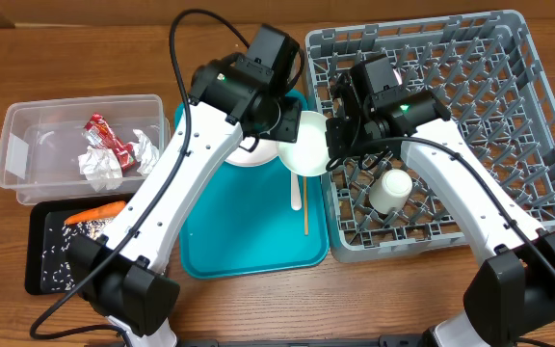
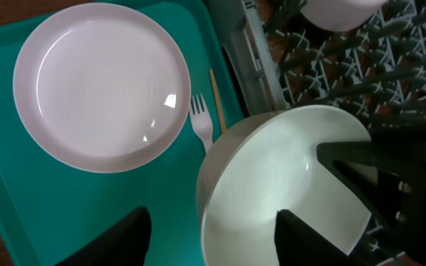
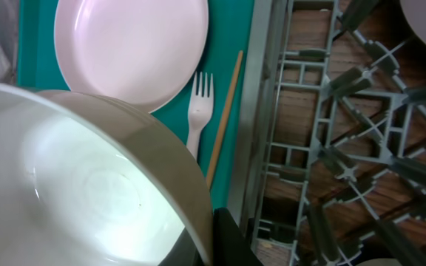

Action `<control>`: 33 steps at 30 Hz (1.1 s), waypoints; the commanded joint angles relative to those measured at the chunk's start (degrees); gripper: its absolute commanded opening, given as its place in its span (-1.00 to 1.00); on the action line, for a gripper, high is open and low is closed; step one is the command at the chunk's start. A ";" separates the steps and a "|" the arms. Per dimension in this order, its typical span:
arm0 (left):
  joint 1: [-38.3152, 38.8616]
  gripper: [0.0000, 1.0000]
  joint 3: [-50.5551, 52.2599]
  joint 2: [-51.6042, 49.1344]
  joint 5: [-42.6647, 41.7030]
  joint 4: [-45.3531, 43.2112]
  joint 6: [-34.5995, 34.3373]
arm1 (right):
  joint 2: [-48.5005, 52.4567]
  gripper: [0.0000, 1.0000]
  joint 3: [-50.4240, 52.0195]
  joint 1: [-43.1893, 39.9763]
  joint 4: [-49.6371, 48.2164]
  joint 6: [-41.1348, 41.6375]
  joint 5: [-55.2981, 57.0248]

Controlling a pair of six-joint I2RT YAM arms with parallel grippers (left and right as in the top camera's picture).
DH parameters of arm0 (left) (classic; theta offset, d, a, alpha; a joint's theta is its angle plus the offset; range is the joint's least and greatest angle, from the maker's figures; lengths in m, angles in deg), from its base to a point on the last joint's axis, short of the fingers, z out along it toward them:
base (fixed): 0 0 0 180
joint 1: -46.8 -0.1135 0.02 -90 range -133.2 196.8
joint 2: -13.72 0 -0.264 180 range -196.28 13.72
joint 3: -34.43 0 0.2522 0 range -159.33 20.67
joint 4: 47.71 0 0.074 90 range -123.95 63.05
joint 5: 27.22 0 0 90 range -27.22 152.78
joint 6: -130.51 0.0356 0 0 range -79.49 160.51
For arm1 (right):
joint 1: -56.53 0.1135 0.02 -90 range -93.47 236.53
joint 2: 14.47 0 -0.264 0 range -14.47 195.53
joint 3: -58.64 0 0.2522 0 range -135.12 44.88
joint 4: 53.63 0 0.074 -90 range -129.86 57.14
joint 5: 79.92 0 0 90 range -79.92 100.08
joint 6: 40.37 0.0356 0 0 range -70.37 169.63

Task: Sort waste into correct bins and load items into the dishwasher
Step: 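Grasp the white bowl's opposite rim with the right gripper, then carry the white bowl right into the dish rack with the right gripper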

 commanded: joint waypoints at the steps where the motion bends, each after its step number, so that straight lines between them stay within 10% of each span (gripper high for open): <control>1: -1.64 0.18 -2.93 1.01 0.22 1.16 1.31 | -0.50 -0.92 -0.22 -0.17 -0.70 -0.50 4.33; 4: -3.15 1.00 -3.13 1.01 1.25 2.12 2.86 | -0.55 -0.92 -0.31 -0.87 -0.72 -0.52 8.85; 33: -6.93 1.00 -3.10 0.96 8.26 5.38 3.17 | 0.94 -0.92 -9.05 -14.03 -22.60 -6.58 63.84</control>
